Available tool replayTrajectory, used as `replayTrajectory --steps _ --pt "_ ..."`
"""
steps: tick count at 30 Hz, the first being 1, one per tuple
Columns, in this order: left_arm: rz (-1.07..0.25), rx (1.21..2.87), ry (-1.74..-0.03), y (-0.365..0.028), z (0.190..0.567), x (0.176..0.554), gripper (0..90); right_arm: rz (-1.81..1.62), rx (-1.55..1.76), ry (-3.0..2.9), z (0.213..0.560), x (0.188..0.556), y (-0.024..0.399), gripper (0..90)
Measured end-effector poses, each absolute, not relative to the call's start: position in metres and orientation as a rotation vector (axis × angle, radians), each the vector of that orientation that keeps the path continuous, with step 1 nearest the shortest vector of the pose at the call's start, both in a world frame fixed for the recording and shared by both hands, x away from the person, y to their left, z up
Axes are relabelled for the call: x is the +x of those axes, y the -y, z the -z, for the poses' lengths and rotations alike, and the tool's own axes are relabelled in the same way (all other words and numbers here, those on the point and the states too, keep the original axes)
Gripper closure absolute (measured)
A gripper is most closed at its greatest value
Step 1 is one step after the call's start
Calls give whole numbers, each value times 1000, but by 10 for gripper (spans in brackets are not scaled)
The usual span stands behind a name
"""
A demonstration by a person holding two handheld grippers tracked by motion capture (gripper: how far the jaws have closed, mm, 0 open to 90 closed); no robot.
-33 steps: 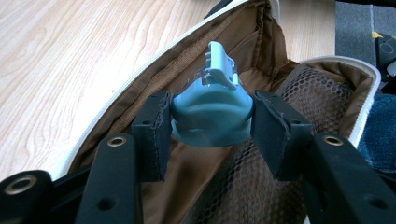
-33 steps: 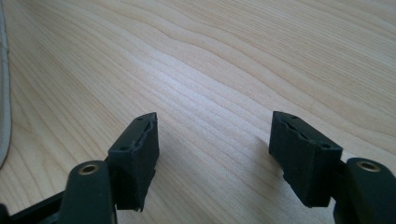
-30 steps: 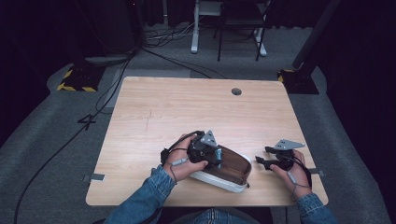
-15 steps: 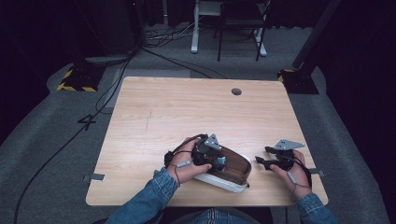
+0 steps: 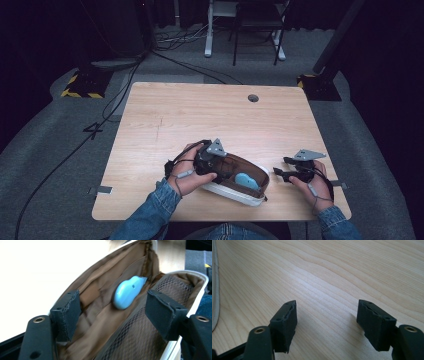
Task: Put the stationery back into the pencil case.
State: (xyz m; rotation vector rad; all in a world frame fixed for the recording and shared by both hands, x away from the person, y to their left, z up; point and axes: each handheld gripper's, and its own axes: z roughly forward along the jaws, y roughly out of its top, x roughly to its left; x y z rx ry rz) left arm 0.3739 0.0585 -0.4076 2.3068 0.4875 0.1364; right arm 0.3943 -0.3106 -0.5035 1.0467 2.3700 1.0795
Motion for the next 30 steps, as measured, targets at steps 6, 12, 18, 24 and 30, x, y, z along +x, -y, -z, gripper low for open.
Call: replayTrajectory --steps 6,12,18,24,30 --pt "-191 2279 -535 -84 400 372 282 -1078 1044 -2371 504 396 308 316" --pt "-246 2256 -564 -106 393 370 263 -1075 1039 -2375 504 397 307 309" --pt "-279 2239 -600 -125 392 369 245 -1076 1043 -2376 504 398 305 299" --pt "-316 2223 -652 -145 396 370 216 -1077 1042 -2376 504 398 305 298" --pt "-365 2221 -716 -166 403 373 189 -1076 1041 -2376 504 398 305 296"
